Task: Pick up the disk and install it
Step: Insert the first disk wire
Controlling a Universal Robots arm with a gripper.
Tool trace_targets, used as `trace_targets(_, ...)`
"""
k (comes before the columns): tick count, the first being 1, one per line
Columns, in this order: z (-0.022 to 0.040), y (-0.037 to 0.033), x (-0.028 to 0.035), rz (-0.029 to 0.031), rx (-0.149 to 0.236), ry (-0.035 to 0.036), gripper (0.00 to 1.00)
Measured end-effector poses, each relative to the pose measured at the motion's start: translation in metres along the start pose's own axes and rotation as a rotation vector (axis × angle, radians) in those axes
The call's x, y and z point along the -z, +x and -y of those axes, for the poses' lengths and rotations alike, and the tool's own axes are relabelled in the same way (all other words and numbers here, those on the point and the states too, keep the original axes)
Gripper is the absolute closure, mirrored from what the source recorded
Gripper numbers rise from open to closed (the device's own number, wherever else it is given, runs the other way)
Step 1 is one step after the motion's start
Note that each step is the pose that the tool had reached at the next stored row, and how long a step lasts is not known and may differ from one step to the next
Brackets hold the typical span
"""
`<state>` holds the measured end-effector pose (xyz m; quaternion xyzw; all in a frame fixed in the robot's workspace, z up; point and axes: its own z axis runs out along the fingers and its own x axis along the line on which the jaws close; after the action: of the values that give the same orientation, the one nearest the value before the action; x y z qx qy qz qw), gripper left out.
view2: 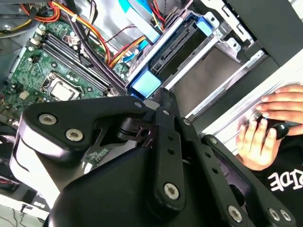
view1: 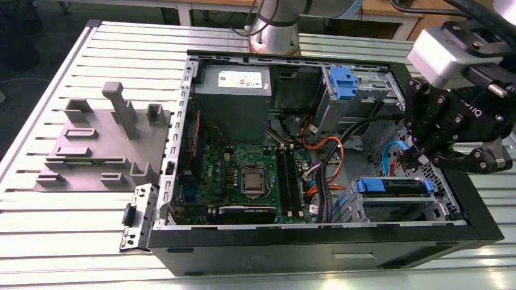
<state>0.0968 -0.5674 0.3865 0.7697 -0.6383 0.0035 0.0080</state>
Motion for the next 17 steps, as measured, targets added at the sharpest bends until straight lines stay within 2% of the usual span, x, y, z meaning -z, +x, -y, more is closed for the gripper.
trace_targets(5, 0.0077, 0.0012, -0.002, 0.0001, -0.008, -0.0001, 0.89)
trace_targets(13, 0.0106, 0.0007, -0.0043, 0.0007, -0.08, -0.0012, 0.89)
trace_targets(17, 0.0111, 0.0007, -0.0043, 0.0007, -0.081, -0.0013, 0.89)
